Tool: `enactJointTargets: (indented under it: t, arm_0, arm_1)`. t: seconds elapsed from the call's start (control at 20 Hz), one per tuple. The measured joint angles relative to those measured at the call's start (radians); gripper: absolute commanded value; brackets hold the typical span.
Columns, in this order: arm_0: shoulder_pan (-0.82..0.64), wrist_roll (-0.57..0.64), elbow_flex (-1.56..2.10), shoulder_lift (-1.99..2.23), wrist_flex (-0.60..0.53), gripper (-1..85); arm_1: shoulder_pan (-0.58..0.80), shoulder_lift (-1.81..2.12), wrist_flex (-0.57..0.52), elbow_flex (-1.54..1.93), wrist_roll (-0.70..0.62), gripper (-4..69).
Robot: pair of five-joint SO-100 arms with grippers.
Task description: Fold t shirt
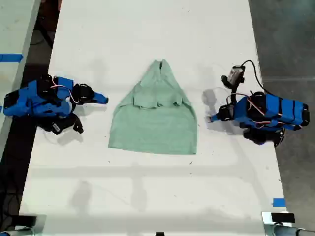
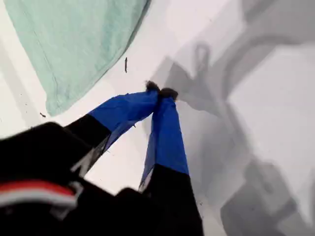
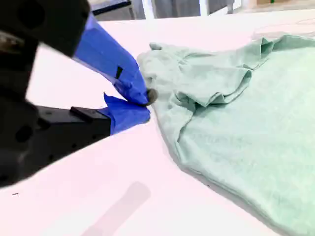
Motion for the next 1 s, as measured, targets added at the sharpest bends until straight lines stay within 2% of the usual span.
enactJointTargets:
  t: [0.5, 0.65, 0.8, 1.0]
  arm_0:
    - [0.0, 0.012, 0.0, 0.0, 0.0, -0.2]
    - [0.0, 0.014, 0.0, 0.0, 0.0, -0.1]
    - [-0.003, 0.026, 0.0, 0.0, 0.0, -0.1]
    - [-0.003, 0.026, 0.0, 0.0, 0.0, -0.1]
  arm_1:
    - [0.02, -0.002, 0.002, 0.0, 0.028, -0.1]
    - [0.04, -0.009, 0.043, -0.028, 0.077, -0.2]
    - [-0.002, -0.163, 0.097, -0.219, 0.195, -0.3]
    - [-0.083, -0.618, 0.172, -0.649, 0.319, -0.1]
